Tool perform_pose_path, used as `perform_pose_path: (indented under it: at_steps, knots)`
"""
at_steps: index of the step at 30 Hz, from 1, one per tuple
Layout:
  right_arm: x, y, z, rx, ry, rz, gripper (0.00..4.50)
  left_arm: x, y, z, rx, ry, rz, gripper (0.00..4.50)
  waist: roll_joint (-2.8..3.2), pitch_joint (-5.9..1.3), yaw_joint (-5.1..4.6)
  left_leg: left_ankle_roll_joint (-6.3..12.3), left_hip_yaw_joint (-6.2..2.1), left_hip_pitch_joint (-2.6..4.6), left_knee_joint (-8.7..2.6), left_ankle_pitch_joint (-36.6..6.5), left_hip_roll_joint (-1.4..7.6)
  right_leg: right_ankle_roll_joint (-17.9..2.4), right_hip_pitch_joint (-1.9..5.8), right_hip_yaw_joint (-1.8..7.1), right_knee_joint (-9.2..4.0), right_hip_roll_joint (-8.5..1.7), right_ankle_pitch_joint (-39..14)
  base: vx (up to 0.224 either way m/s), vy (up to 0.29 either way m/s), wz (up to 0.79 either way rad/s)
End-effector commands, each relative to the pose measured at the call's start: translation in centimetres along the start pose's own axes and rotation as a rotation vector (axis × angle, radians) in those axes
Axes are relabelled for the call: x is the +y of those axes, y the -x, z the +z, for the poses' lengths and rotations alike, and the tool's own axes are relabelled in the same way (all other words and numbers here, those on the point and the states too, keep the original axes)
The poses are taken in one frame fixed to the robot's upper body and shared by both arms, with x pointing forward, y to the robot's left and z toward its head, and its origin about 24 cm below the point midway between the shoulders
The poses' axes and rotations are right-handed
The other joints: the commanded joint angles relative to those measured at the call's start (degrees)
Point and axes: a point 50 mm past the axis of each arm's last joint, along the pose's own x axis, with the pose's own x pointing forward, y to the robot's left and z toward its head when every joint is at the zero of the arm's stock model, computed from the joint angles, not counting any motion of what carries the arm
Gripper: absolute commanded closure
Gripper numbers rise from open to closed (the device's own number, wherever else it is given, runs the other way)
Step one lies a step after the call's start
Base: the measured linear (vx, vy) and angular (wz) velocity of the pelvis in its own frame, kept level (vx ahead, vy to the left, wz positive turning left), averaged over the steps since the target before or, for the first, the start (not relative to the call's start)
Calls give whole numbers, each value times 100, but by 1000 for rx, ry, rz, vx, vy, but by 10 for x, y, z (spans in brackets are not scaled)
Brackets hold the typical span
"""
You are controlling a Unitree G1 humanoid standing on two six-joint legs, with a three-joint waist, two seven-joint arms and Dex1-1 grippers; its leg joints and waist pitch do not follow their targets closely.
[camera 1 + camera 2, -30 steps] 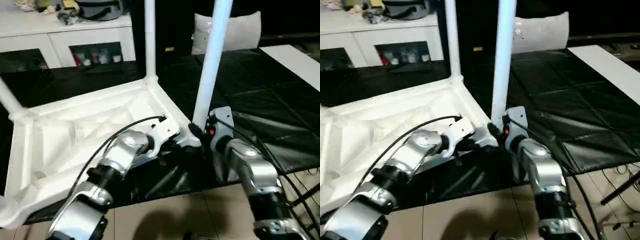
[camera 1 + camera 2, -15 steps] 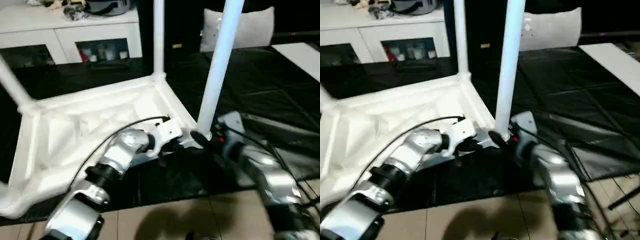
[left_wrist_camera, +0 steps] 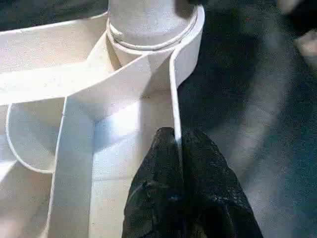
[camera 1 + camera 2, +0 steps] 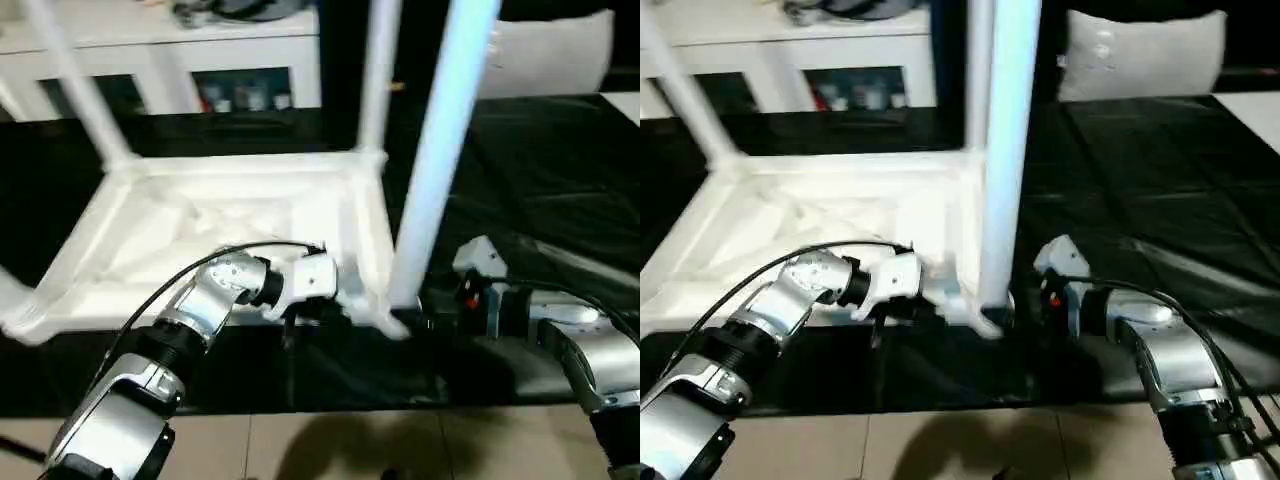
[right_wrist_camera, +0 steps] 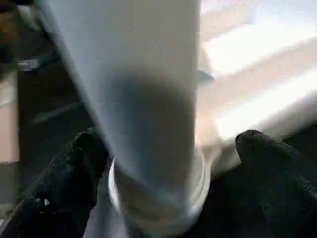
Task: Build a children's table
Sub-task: Rotate leg to tighten
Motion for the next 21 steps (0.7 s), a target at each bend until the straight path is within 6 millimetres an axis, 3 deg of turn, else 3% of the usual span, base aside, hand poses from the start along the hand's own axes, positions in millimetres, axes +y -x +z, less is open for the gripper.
perform_pose_path:
  at_steps: [1, 4, 9, 14, 21]
  knots:
    - [1, 1, 7, -4, 20, 59, 32, -9, -1, -5, 43, -36, -111, 450, -172, -385, 33, 811, 100, -54, -376, -695, 116, -1102, 425, 328, -336, -174, -1360, 0, 0, 0]
    - [4, 1, 6, 0, 12, 106, 43, -12, 0, -5, 42, -59, -171, 450, -185, -392, 122, 756, 134, -35, -384, -684, 119, -1111, 414, 364, -323, -178, -1353, 0, 0, 0]
    - [13, -3, 6, -1, -22, 214, 94, -19, -1, -3, 42, -93, -257, 450, -200, -402, 171, 744, 154, -20, -379, -601, 118, -1206, 410, 386, -292, -175, -1155, 0, 0, 0]
    - [17, -5, 5, 6, -31, 260, 138, -20, -3, -3, 35, -101, -266, 450, -209, -401, 246, 690, 167, -17, -374, -549, 113, -1145, 408, 392, -304, -179, -1282, 0, 0, 0]
    - [24, -5, 4, 7, -56, 311, 192, -21, -4, -4, 33, -100, -269, 450, -217, -410, 264, 659, 166, -20, -372, -491, 112, -1106, 409, 392, -302, -171, -1270, 0, 0, 0]
